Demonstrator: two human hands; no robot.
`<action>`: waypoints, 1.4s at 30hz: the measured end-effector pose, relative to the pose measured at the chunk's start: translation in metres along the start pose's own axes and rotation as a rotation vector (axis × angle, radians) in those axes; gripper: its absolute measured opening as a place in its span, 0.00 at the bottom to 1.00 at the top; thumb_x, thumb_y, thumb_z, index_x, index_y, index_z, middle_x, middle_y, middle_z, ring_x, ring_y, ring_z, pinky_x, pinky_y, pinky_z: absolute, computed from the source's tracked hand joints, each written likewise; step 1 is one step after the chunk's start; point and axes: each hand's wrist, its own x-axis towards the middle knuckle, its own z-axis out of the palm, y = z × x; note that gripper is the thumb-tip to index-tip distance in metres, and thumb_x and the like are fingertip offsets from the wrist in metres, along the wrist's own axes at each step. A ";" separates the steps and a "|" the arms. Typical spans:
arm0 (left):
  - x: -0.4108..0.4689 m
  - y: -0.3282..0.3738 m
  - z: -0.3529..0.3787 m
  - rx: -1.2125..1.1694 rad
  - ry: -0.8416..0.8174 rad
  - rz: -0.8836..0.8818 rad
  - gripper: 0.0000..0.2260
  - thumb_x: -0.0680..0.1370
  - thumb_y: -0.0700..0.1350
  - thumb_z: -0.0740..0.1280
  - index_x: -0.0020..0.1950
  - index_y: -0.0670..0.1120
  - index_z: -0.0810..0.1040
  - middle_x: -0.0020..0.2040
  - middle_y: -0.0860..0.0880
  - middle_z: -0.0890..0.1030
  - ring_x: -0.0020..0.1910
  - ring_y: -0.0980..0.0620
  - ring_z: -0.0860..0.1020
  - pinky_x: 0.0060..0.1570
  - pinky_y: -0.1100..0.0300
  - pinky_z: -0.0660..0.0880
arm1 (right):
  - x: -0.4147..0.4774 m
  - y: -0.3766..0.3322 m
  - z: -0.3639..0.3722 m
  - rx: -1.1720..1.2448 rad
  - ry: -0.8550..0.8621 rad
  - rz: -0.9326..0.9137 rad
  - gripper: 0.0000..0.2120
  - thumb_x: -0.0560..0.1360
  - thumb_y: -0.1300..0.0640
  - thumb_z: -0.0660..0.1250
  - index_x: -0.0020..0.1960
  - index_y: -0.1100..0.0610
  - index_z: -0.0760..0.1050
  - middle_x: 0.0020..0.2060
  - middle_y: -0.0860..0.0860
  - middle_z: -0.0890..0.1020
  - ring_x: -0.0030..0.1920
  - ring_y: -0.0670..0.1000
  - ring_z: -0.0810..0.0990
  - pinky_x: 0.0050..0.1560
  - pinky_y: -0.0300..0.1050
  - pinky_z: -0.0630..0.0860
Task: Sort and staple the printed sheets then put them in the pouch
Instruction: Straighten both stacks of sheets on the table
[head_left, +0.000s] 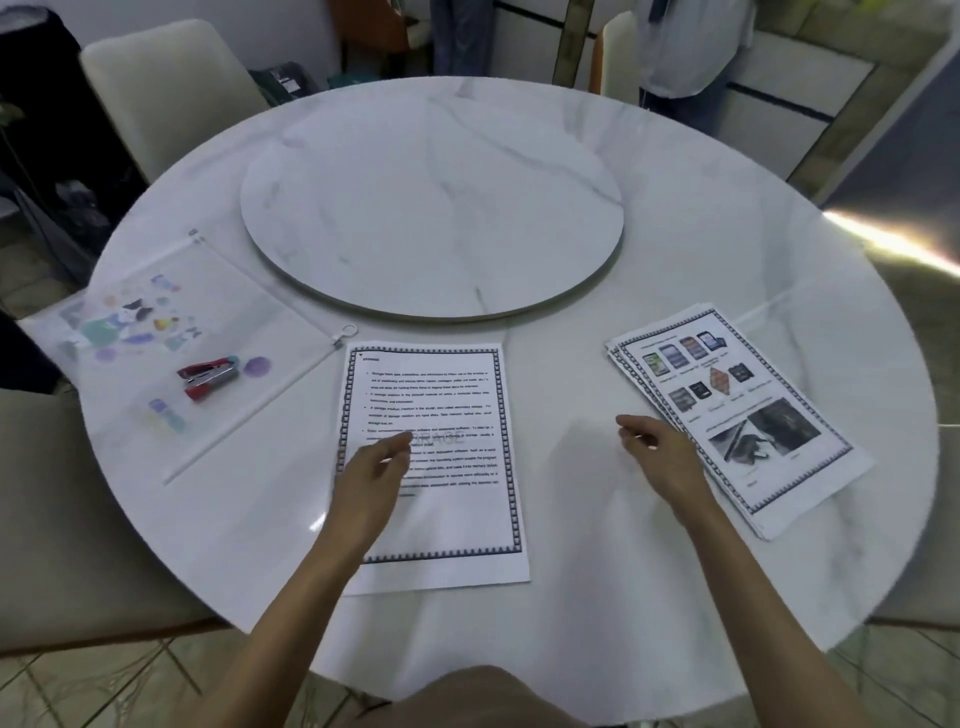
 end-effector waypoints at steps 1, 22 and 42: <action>-0.002 0.005 0.010 -0.022 -0.017 0.005 0.14 0.79 0.40 0.59 0.63 0.48 0.75 0.60 0.48 0.77 0.59 0.49 0.76 0.65 0.50 0.70 | 0.008 0.005 -0.013 0.005 0.017 -0.007 0.12 0.76 0.63 0.63 0.58 0.60 0.77 0.51 0.56 0.80 0.48 0.51 0.76 0.44 0.31 0.70; 0.019 0.089 0.266 -0.217 -0.298 -0.261 0.13 0.79 0.45 0.60 0.63 0.46 0.69 0.55 0.45 0.75 0.53 0.49 0.75 0.55 0.58 0.71 | 0.152 0.113 -0.170 -0.326 -0.114 0.114 0.26 0.75 0.55 0.65 0.69 0.65 0.64 0.63 0.66 0.70 0.65 0.64 0.68 0.66 0.52 0.64; 0.032 0.085 0.263 -0.144 -0.216 -0.369 0.07 0.79 0.44 0.60 0.52 0.43 0.75 0.39 0.48 0.79 0.32 0.55 0.78 0.34 0.64 0.75 | 0.118 0.107 -0.129 -0.260 -0.156 0.273 0.20 0.75 0.52 0.61 0.58 0.67 0.72 0.59 0.64 0.75 0.59 0.63 0.74 0.59 0.53 0.72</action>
